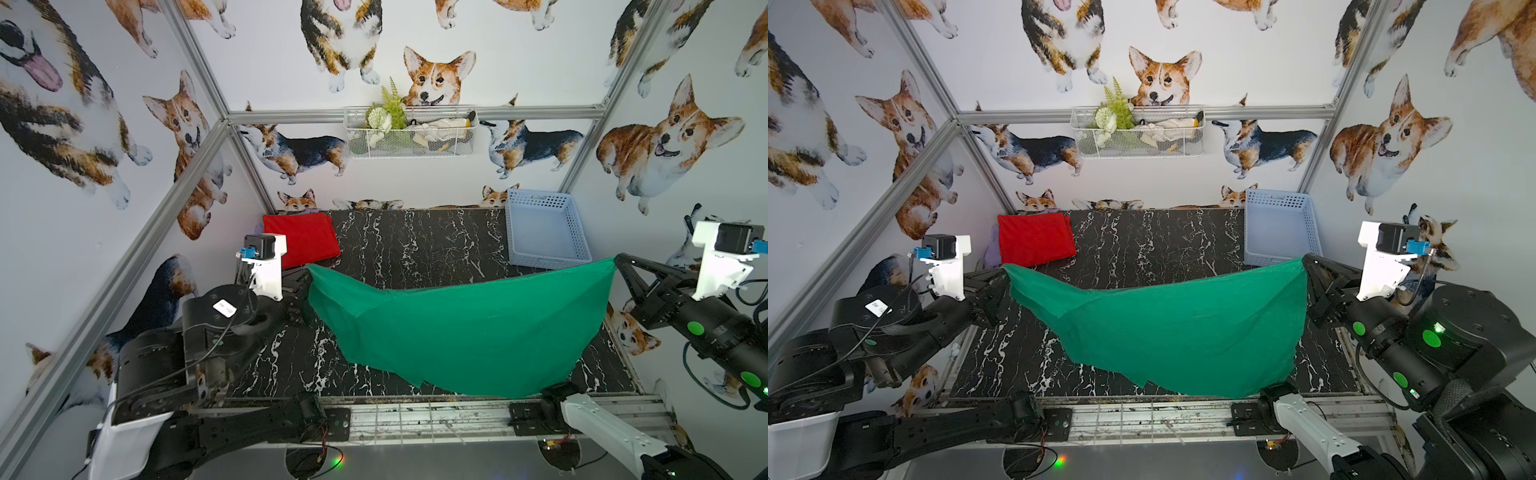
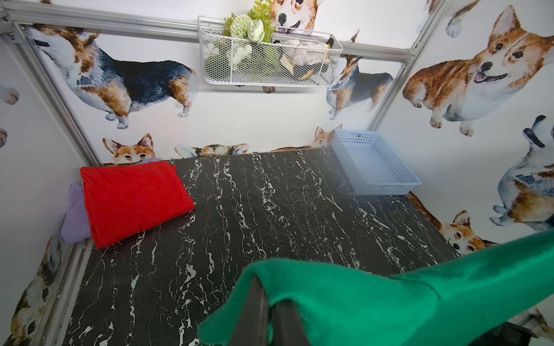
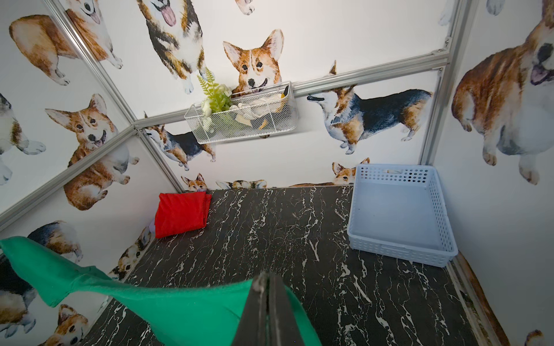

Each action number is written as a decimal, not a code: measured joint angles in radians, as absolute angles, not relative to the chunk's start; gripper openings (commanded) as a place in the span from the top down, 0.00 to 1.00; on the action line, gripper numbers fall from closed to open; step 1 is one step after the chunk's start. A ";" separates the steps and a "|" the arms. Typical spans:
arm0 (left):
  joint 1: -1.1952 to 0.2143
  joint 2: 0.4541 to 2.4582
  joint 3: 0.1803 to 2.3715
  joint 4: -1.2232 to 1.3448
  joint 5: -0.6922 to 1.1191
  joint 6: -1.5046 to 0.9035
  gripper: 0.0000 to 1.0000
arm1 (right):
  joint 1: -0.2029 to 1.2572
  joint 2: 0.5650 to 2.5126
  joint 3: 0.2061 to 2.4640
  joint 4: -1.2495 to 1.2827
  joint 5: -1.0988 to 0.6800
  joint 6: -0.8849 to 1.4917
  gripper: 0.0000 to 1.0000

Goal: Fold and stack t-shirts
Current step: Flatten out the T-shirt at the center of the board.

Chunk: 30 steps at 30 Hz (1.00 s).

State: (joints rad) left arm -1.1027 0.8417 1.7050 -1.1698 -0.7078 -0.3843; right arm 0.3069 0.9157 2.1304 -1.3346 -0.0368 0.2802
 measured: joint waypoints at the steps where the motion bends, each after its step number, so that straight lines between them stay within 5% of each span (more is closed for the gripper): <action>1: -1.103 0.835 1.681 -1.162 -0.718 -0.385 1.00 | 0.307 0.918 2.109 -1.333 -0.036 0.279 1.00; 10: -1.005 0.991 1.509 -1.035 -0.806 -0.350 1.00 | 0.307 1.076 1.729 -1.196 -0.037 0.291 1.00; 15: -0.686 1.171 1.615 -0.942 -0.586 -0.311 1.00 | 0.307 1.213 1.760 -1.104 -0.059 0.330 1.00; 30: -0.429 1.388 1.633 -0.840 -0.161 -0.282 1.00 | 0.307 1.309 1.743 -1.053 -0.026 0.346 1.00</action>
